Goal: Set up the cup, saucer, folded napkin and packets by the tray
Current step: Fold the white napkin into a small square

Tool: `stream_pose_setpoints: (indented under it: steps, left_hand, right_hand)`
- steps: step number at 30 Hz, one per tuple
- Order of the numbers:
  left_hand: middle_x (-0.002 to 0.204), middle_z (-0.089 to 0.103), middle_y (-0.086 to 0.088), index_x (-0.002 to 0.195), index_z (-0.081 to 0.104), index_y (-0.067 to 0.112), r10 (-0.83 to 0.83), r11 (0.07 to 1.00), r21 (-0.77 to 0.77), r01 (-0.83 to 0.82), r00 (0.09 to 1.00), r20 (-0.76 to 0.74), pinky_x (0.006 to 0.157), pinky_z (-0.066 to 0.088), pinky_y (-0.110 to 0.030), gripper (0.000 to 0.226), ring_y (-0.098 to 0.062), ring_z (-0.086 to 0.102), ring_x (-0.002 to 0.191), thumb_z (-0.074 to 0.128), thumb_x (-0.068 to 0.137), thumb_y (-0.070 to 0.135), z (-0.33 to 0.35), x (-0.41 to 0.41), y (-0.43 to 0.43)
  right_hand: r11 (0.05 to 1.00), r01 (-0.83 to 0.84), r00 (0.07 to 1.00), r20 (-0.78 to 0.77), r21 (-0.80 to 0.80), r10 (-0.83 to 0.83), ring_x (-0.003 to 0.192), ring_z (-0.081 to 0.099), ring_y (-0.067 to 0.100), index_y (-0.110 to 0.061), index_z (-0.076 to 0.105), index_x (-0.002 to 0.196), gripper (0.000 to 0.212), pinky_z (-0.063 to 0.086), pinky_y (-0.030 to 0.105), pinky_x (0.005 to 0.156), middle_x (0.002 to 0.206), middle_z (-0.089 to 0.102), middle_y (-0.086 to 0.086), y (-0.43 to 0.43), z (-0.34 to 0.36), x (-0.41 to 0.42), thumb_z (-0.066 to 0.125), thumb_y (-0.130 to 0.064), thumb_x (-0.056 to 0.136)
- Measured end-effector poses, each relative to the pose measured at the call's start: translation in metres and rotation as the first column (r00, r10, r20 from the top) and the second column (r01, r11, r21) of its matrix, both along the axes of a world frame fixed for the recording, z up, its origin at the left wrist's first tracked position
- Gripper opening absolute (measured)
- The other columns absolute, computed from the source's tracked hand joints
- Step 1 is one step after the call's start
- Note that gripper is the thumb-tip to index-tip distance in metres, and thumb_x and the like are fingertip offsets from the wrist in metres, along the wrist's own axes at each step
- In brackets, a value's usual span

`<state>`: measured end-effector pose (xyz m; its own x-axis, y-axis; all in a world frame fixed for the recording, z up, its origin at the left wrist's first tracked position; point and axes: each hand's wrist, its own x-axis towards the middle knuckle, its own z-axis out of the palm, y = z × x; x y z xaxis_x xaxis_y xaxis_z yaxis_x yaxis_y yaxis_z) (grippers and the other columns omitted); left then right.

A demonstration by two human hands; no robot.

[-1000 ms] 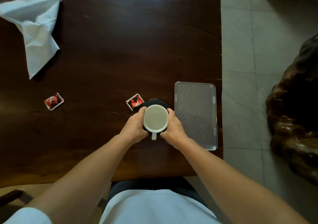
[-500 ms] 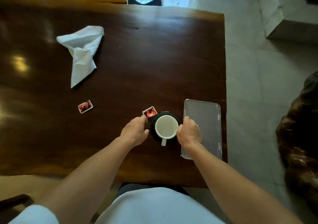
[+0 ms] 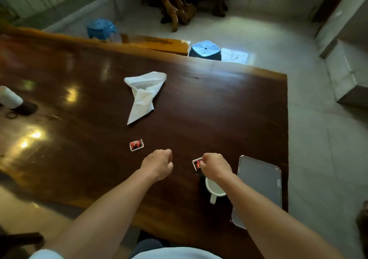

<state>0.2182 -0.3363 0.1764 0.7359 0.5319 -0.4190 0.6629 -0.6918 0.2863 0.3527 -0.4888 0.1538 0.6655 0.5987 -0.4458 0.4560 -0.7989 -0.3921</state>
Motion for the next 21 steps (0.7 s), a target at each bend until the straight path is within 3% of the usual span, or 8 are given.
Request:
stream_pose_setpoints:
  steps: [5,12,21]
  left_hand:
    - [0.101,0.063,0.001,0.106,0.061,0.025,0.002,1.000,-0.008,-0.002,1.000,-0.010,0.082,0.058,-0.041,0.014,-0.020,0.064,0.092,0.056,0.095,0.031,0.002,-0.009,0.049]
    - [0.100,0.065,0.002,0.104,0.062,0.026,-0.003,0.999,-0.049,0.002,1.000,-0.019,0.082,0.058,-0.040,0.012,-0.018,0.063,0.089,0.057,0.094,0.030,-0.004,-0.011,0.146]
    - [0.099,0.066,0.000,0.100,0.062,0.024,0.090,0.993,-0.080,-0.091,0.996,-0.019,0.080,0.057,-0.039,0.013,-0.022,0.064,0.091,0.053,0.090,0.028,-0.044,-0.016,0.258]
  right_hand:
    - [0.996,-0.086,0.995,-0.055,-0.037,0.084,0.090,0.067,0.024,-0.021,0.068,0.097,0.020,0.058,0.040,0.082,0.099,0.068,0.002,0.049,0.004,-0.012,0.052,-0.033,0.095]
    - [0.990,-0.085,0.996,-0.037,-0.116,0.081,0.092,0.064,0.021,-0.025,0.064,0.096,0.005,0.058,0.038,0.082,0.105,0.065,0.001,0.130,0.003,-0.018,0.059,-0.024,0.093]
    - [0.977,-0.117,0.993,-0.011,-0.180,0.117,0.099,0.062,0.025,-0.025,0.062,0.100,0.011,0.056,0.040,0.082,0.114,0.061,0.004,0.256,-0.010,-0.027,0.058,-0.019,0.091]
